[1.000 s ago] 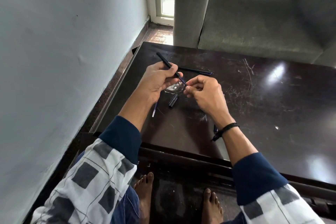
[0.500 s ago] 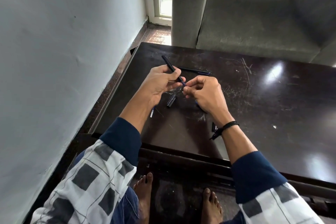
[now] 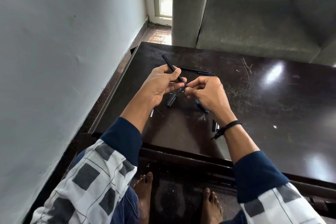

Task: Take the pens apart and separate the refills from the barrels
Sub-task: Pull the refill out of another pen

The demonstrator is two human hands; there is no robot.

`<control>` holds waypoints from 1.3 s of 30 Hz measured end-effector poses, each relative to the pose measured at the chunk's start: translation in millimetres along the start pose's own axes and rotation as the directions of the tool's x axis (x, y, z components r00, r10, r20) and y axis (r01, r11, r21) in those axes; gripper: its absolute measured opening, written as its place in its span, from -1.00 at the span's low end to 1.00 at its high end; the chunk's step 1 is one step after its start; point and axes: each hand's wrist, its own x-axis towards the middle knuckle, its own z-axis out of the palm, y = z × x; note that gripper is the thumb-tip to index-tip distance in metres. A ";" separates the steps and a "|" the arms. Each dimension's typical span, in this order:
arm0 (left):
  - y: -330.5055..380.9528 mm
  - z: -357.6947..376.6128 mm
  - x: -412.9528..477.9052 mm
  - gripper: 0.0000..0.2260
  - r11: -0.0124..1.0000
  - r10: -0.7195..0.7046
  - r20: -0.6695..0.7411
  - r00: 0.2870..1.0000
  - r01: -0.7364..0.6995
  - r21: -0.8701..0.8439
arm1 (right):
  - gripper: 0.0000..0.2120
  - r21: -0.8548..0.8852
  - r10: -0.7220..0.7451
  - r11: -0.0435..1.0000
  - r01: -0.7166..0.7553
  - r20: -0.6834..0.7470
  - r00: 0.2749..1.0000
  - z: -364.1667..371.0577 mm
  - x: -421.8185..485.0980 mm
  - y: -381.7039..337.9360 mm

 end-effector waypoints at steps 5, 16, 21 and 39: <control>2.4 -1.9 0.4 -0.91 1.000 0.015 -0.009 1.000 -0.015 -0.025 | -0.85 -0.039 0.018 0.999 -0.014 0.093 0.995 -12.2 2.5 0.2; 3.2 -1.2 3.4 -0.98 0.998 0.018 -0.025 1.000 -0.019 -0.054 | -0.83 -0.687 0.083 0.727 -0.028 0.047 0.995 -12.7 -3.4 7.0; 3.0 -2.9 3.9 -0.97 0.998 0.016 -0.020 1.000 -0.017 -0.055 | -0.83 -0.718 0.046 0.696 -0.002 0.042 0.998 -7.8 -5.2 10.4; 1.7 -2.4 2.8 -0.92 0.999 0.033 -0.018 0.999 -0.034 -0.036 | -0.84 -0.132 0.073 0.990 -0.057 0.114 0.991 -9.0 5.6 3.7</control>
